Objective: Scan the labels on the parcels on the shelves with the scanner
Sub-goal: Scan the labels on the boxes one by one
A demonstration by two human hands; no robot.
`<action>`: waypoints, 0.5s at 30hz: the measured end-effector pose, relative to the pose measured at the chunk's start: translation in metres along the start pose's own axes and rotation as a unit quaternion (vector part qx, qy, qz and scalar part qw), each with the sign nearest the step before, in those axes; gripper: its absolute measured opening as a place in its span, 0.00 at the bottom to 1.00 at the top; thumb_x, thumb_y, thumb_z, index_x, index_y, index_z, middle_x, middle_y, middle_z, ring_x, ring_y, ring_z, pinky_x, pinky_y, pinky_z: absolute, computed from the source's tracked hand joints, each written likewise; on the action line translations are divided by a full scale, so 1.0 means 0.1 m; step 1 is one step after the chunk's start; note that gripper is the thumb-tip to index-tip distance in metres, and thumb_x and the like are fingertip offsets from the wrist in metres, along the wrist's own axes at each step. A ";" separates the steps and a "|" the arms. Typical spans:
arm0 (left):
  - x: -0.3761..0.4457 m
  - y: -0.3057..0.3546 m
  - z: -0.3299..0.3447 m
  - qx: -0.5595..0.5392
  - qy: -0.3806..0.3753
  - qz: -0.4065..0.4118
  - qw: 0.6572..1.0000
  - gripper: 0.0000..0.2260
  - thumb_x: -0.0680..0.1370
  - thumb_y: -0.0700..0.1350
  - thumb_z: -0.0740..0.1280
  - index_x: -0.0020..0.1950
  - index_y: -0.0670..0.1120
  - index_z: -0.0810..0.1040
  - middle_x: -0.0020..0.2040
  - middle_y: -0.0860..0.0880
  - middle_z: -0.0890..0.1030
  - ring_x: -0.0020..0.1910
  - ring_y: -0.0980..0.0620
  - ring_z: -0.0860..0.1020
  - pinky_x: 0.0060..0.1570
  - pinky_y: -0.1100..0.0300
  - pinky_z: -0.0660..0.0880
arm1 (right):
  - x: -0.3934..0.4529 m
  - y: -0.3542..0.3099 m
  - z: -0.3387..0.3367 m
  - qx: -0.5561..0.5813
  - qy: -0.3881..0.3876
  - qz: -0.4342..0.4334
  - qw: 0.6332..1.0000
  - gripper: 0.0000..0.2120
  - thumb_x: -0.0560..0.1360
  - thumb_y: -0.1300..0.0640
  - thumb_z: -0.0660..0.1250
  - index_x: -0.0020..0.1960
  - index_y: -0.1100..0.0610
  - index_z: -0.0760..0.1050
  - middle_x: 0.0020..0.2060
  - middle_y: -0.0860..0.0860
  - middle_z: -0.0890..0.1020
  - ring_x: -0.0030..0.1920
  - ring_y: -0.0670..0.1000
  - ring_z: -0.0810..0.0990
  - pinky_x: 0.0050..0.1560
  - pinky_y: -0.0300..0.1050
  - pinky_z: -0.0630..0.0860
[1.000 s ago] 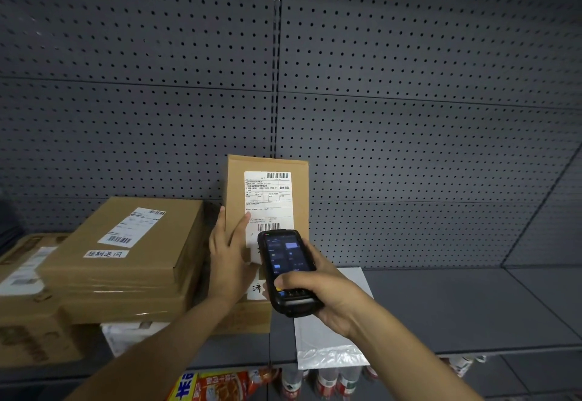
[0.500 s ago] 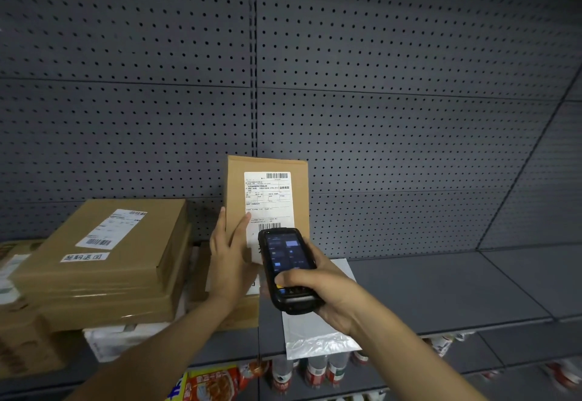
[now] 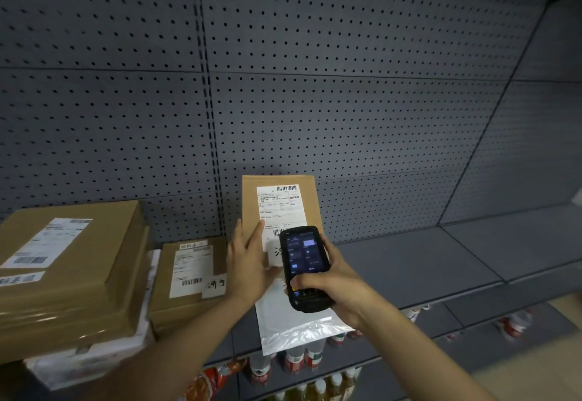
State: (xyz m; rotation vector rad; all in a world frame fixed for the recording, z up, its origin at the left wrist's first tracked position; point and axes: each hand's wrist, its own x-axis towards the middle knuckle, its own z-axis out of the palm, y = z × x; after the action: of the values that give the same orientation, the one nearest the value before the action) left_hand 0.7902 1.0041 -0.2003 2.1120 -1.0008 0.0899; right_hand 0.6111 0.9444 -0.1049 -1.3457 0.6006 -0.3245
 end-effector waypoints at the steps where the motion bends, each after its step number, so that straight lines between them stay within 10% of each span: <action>1: 0.00 0.01 0.07 -0.007 -0.015 -0.005 1.000 0.43 0.68 0.55 0.74 0.77 0.53 0.55 0.78 0.44 0.47 0.76 0.40 0.51 0.72 0.41 0.59 | 0.02 0.02 -0.05 0.001 0.010 -0.001 1.000 0.35 0.66 0.76 0.72 0.61 0.44 0.70 0.57 0.58 0.82 0.58 0.63 0.82 0.54 0.53 0.81; 15: 0.18 -0.14 1.01 -0.035 -0.098 -0.173 0.979 0.50 0.60 0.59 0.78 0.76 0.56 0.56 0.78 0.47 0.47 0.76 0.40 0.51 0.71 0.40 0.59 | 0.44 0.36 -0.66 0.019 0.066 0.044 0.997 0.39 0.58 0.69 0.74 0.66 0.51 0.69 0.53 0.56 0.82 0.50 0.54 0.82 0.44 0.47 0.82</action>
State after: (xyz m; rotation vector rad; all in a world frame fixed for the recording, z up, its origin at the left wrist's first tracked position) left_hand 0.7865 0.9296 -0.2724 2.2276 -0.7194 -0.3271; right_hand 0.6043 0.8739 -0.1561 -1.2640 0.7587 -0.3544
